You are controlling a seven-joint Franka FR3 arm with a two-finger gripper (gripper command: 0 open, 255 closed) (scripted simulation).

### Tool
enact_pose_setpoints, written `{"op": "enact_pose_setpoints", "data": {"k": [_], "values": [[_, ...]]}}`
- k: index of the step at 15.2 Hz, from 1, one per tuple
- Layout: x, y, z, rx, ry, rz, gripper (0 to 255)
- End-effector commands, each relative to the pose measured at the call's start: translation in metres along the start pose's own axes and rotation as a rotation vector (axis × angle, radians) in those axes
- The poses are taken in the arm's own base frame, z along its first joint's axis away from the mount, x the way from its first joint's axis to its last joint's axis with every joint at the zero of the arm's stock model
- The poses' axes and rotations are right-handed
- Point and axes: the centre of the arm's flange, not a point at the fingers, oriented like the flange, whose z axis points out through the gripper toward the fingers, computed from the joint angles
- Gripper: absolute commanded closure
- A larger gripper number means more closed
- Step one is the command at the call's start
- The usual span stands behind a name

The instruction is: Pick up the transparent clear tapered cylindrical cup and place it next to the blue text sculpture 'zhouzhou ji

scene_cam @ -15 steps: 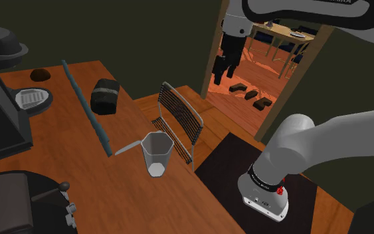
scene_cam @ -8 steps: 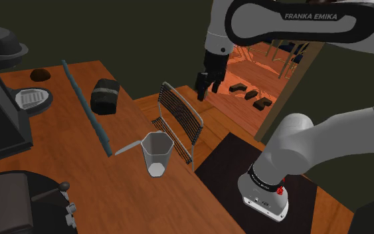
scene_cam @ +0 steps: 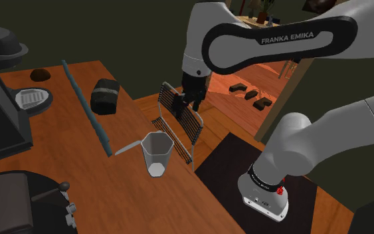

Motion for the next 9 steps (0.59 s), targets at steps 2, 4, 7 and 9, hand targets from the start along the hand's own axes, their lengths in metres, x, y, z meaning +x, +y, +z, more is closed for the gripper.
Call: {"op": "enact_pose_setpoints", "data": {"k": [2,4,7,9], "values": [[0.006,-0.031,0.022,0.016,0.006,0.002,0],[0.009,-0.051,0.036,0.026,0.008,0.002,0],[0.013,-0.072,0.055,0.036,0.011,0.003,0],[0.013,-0.072,0.065,0.036,0.011,0.003,0]]}}
